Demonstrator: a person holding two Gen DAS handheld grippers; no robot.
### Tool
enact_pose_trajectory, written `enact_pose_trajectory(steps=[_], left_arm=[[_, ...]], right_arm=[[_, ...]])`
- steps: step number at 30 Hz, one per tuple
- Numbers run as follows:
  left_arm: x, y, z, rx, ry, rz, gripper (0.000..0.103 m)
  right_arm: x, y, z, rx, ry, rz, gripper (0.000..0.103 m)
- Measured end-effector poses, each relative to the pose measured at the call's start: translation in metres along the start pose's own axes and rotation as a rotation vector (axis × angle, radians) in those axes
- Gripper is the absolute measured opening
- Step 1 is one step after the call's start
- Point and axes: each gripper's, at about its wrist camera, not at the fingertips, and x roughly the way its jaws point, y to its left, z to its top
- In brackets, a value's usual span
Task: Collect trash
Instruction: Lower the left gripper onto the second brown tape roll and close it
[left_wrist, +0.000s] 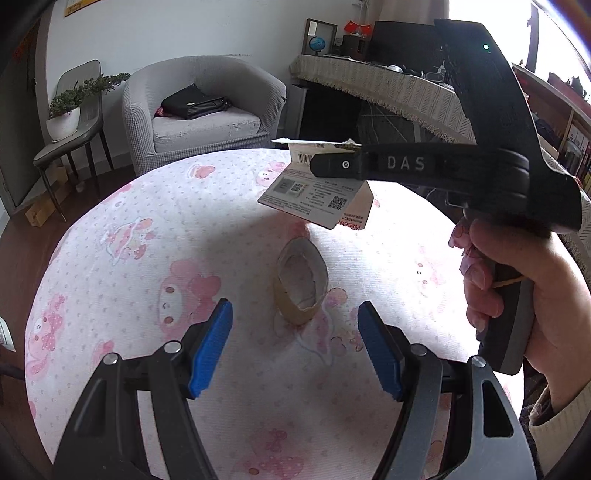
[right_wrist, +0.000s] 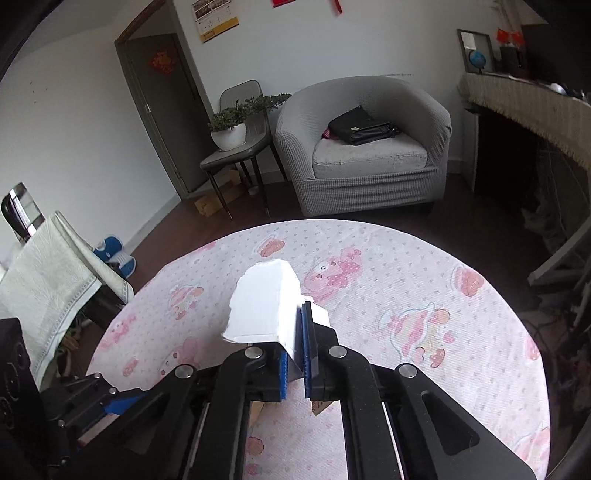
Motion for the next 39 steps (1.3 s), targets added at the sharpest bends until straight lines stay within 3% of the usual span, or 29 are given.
enact_pose_trajectory(steps=[6, 15, 18, 21, 32, 39], left_arm=[[0.014, -0.002, 0.007, -0.026, 0.022, 0.015, 0.071], [0.03, -0.004, 0.017, -0.034, 0.057, 0.085, 0.051], [0.032, -0.004, 0.019, -0.033, 0.056, 0.087, 0.048], [0.03, -0.007, 0.017, -0.03, 0.052, 0.067, 0.036], [0.017, -0.013, 0.009, -0.052, 0.017, 0.042, 0.034], [0.004, 0.001, -0.003, -0.077, 0.012, 0.066, 0.034]], right_arm=[[-0.017, -0.02, -0.002, 0.061, -0.025, 0.027, 0.005], [-0.034, -0.033, -0.002, 0.098, -0.05, 0.079, 0.005], [-0.036, -0.036, -0.002, 0.097, -0.045, 0.086, 0.005], [-0.039, -0.038, -0.002, 0.096, -0.043, 0.089, 0.005], [-0.046, -0.035, -0.004, 0.102, -0.033, 0.087, 0.005], [-0.047, -0.018, -0.007, 0.097, -0.036, 0.095, 0.005]])
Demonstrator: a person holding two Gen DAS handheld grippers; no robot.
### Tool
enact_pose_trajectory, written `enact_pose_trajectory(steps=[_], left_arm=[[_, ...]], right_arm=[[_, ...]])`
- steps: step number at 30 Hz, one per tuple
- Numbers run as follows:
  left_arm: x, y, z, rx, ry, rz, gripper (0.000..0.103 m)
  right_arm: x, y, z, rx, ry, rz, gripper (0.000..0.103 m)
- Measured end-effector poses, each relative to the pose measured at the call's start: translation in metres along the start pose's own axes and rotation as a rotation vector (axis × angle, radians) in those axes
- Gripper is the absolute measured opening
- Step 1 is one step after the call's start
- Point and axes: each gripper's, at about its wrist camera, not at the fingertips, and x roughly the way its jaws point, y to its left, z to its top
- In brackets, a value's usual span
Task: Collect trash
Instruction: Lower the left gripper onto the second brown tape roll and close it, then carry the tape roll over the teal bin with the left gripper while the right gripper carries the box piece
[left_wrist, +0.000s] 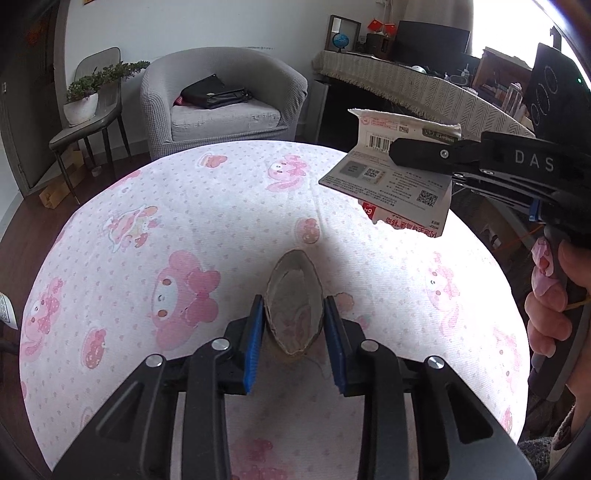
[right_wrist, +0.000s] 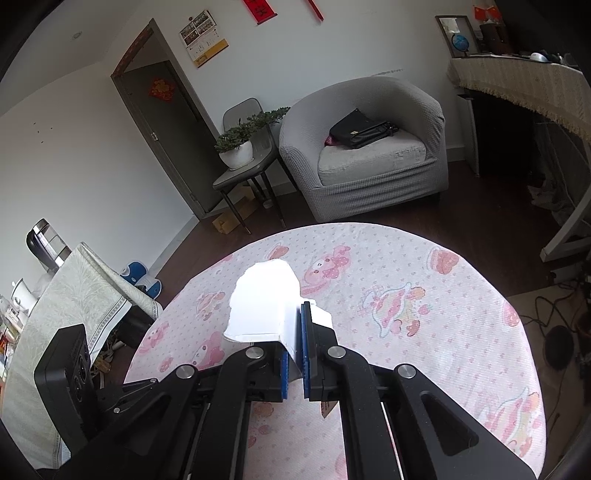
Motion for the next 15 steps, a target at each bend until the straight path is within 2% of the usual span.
enact_pose_trajectory(steps=[11, 15], left_arm=[[-0.043, 0.038, -0.023, -0.1, -0.037, 0.022, 0.033], [-0.062, 0.045, -0.034, -0.106, -0.05, 0.037, 0.033]], right_arm=[[-0.004, 0.043, -0.025, -0.03, 0.008, 0.018, 0.005], [-0.008, 0.064, -0.037, -0.056, 0.013, 0.037, 0.005]])
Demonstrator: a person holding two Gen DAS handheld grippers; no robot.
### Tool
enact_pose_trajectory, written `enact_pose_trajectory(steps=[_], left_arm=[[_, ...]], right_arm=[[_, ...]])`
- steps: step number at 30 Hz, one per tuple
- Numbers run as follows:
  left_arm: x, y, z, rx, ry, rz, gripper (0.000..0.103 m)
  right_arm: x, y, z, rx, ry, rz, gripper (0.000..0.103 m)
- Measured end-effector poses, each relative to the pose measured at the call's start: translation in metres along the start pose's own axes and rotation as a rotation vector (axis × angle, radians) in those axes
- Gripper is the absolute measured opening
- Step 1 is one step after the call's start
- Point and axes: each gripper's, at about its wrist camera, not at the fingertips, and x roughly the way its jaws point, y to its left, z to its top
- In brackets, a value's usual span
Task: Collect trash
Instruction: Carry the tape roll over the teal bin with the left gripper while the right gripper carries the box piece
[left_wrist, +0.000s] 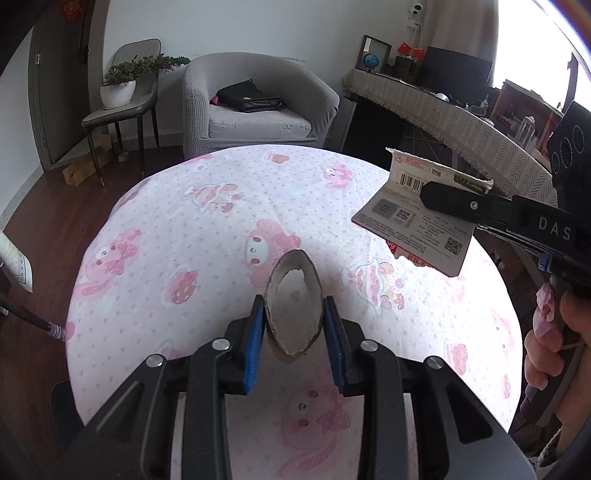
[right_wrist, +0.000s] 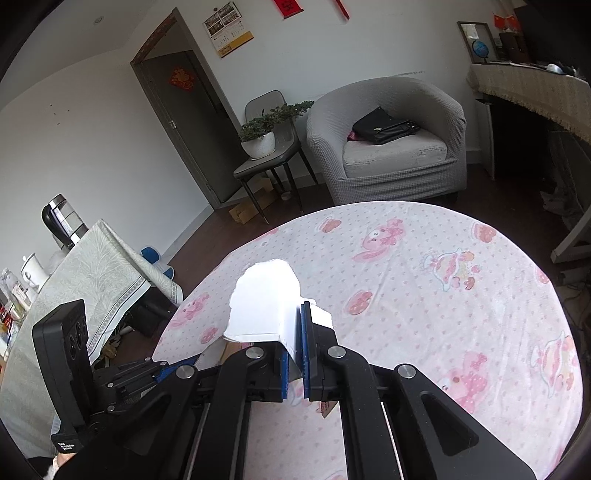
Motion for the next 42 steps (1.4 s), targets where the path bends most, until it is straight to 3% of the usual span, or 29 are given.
enact_pose_trajectory(steps=[11, 28, 33, 42], left_arm=[[-0.044, 0.034, -0.035, -0.025, -0.005, 0.075, 0.033], [-0.082, 0.127, -0.083, -0.138, 0.017, 0.198, 0.034], [-0.101, 0.156, -0.091, -0.179, -0.019, 0.235, 0.034], [-0.106, 0.207, -0.118, -0.25, 0.046, 0.294, 0.034]], right_arm=[[-0.002, 0.059, -0.024, -0.046, -0.004, 0.067, 0.005], [0.028, 0.133, -0.042, -0.103, 0.034, 0.154, 0.005], [0.044, 0.163, -0.041, -0.139, 0.047, 0.195, 0.005], [0.078, 0.217, -0.048, -0.205, 0.096, 0.252, 0.005]])
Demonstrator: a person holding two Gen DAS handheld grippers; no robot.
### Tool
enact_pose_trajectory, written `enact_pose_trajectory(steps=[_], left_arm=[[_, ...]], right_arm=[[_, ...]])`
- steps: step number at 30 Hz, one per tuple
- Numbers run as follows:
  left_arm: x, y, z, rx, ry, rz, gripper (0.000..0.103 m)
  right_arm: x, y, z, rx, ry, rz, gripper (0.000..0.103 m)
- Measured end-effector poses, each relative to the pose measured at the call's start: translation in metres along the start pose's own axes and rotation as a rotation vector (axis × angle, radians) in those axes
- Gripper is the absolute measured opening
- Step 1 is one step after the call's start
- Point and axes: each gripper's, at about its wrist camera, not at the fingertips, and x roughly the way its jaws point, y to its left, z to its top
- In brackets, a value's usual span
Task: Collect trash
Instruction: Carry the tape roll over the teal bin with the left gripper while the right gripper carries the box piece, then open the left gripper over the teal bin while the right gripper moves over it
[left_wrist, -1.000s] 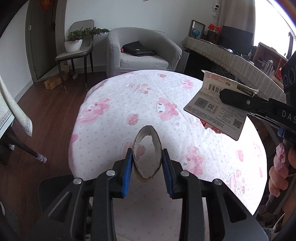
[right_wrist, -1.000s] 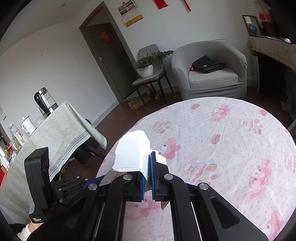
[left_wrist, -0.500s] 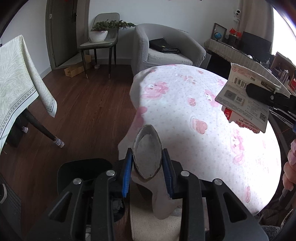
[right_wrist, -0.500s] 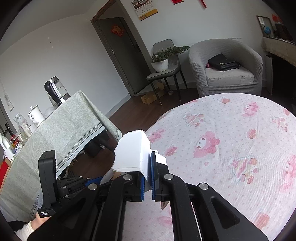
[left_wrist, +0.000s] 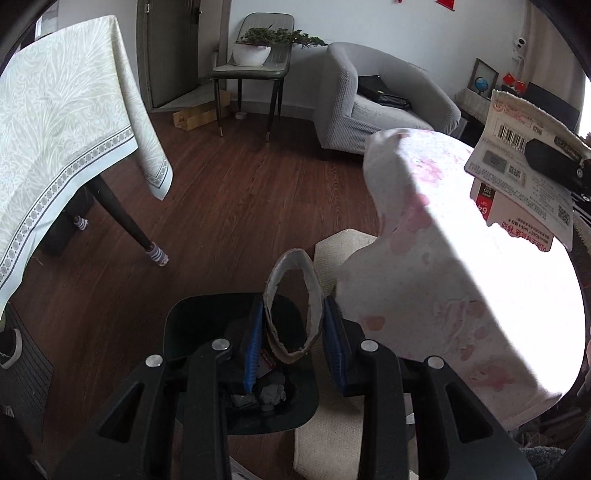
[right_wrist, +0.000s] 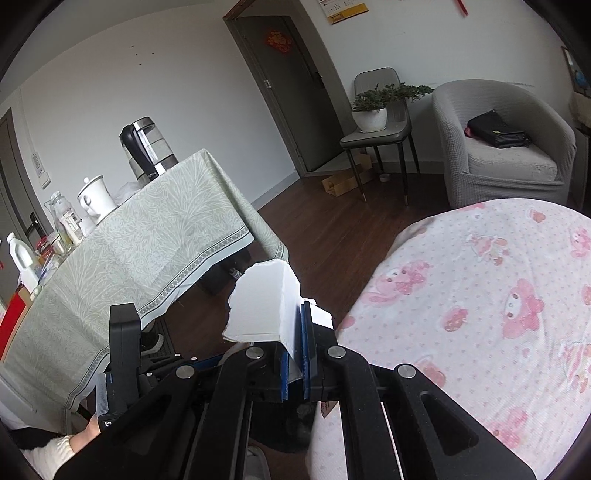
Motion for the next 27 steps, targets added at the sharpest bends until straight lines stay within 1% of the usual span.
enact_pose_trajectory(steps=[2, 6, 14, 17, 23, 27], left_arm=[[0.005, 0.01, -0.005, -0.005, 0.022, 0.019, 0.034], [0.017, 0.031, -0.014, -0.03, 0.062, 0.032, 0.034], [0.036, 0.054, -0.03, -0.052, 0.154, 0.036, 0.035], [0.044, 0.065, -0.037, -0.058, 0.198, 0.054, 0.035], [0.053, 0.081, -0.048, -0.066, 0.245, 0.076, 0.036], [0.055, 0.087, -0.053, -0.072, 0.268, 0.064, 0.038]], right_arm=[[0.01, 0.007, 0.001, -0.007, 0.013, 0.006, 0.005], [0.029, 0.019, -0.001, -0.034, 0.043, 0.002, 0.005], [0.061, 0.035, -0.003, -0.053, 0.096, 0.012, 0.005], [0.072, 0.043, -0.005, -0.063, 0.117, 0.016, 0.005], [0.099, 0.059, -0.01, -0.081, 0.165, 0.019, 0.005], [0.113, 0.066, -0.012, -0.092, 0.187, 0.02, 0.005]])
